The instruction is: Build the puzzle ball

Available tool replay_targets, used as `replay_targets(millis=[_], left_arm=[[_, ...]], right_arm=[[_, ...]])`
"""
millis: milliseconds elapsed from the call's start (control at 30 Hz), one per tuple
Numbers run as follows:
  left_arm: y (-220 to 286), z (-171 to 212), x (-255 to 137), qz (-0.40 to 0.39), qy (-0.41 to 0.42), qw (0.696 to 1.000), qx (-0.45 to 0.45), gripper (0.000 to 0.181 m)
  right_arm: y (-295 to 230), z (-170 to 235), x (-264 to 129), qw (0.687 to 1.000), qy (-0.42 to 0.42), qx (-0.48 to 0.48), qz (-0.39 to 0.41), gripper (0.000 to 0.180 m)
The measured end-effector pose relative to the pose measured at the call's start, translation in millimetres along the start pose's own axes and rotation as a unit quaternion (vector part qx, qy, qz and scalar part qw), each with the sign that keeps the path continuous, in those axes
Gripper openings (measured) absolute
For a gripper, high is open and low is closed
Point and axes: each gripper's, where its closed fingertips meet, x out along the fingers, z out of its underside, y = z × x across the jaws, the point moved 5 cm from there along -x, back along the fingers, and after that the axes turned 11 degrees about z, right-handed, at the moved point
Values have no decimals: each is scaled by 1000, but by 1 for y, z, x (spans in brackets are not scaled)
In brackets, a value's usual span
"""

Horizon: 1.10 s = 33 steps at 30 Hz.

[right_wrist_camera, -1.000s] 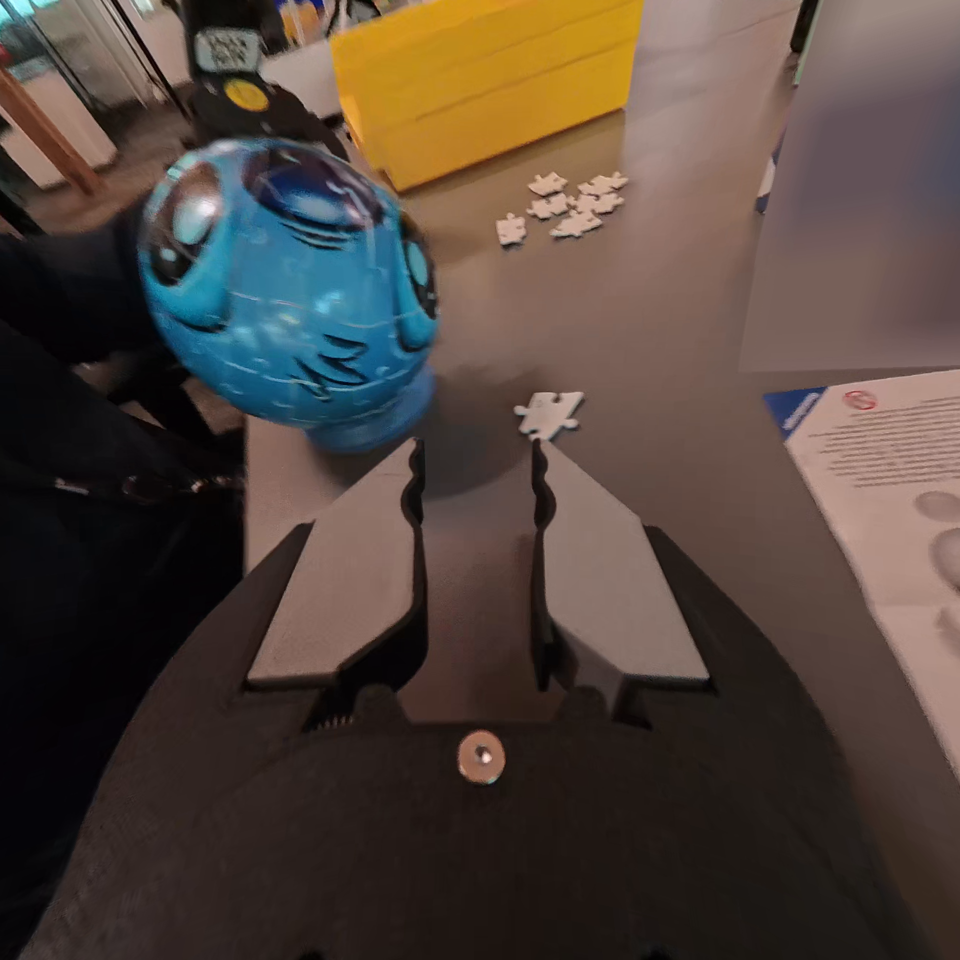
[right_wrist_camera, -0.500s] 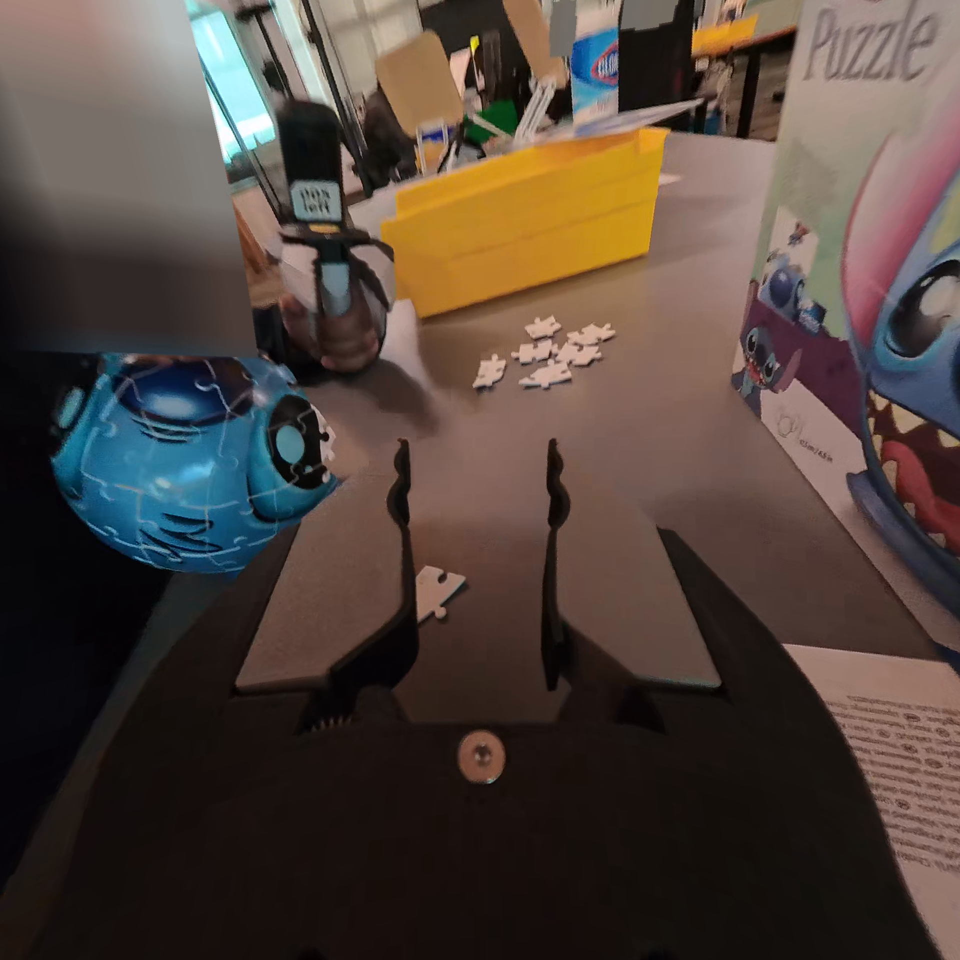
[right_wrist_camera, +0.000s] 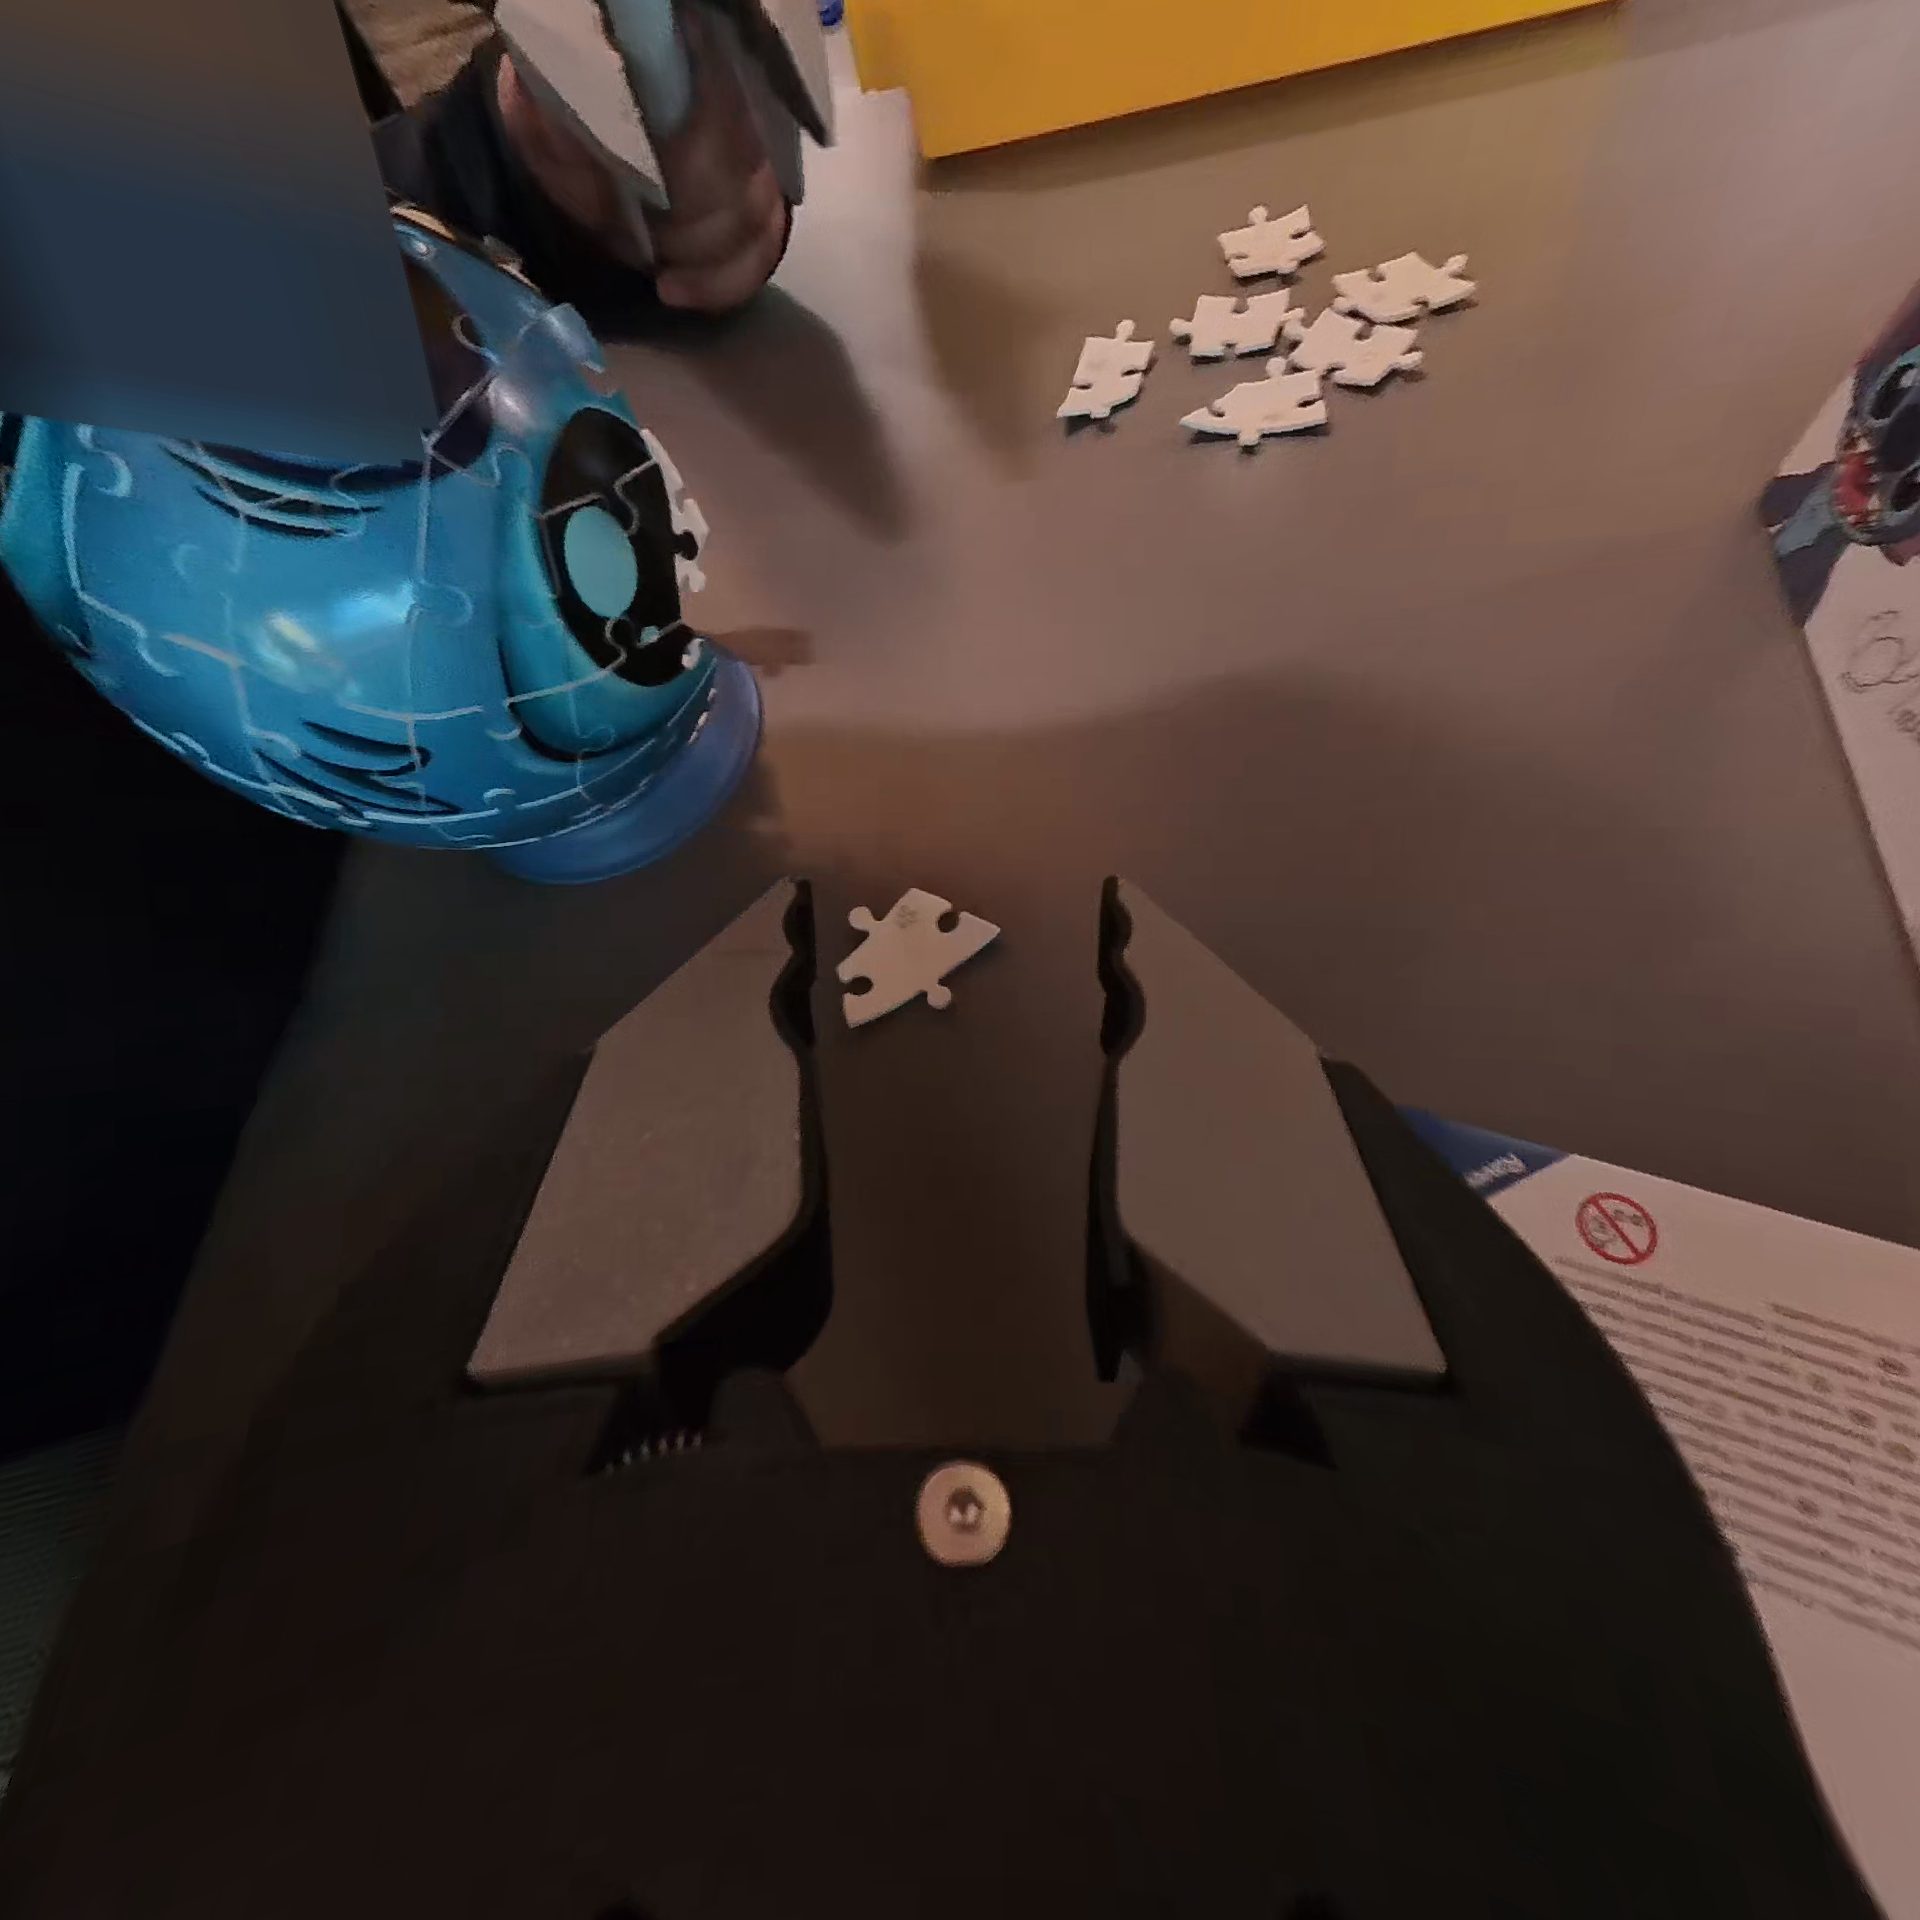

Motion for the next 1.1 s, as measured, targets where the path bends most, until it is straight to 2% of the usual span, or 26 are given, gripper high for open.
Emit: replay_targets(millis=[67,233,400,567,667,733,800,833,1100], left_arm=[[-4,-1,-2,13,11,999,-29,38],[-11,-1,-3,30,20,997,-70,38],[-14,0,-2,35,16,996,-81,38],[-14,0,-2,28,18,996,-81,38],[-17,-1,-4,34,28,994,-97,38],[-19,-1,-5,36,33,993,-105,38],[-20,-1,-5,36,35,993,-109,38],[-20,-1,-5,36,36,993,-109,38],[-31,0,5,18,19,992,-124,33]], right_arm=[[-6,4,4,999,-28,-8,-18,56],[-12,19,15,992,-101,-79,21,58],[-11,17,21,988,-99,-118,2,57],[-13,17,25,988,-71,-137,-23,47],[-15,17,26,985,-70,-158,-11,45],[-15,17,27,986,-65,-156,-5,31],[-14,17,27,986,-65,-155,-2,31],[-14,17,27,986,-64,-156,1,20],[-7,9,29,988,-50,-142,30,18]])
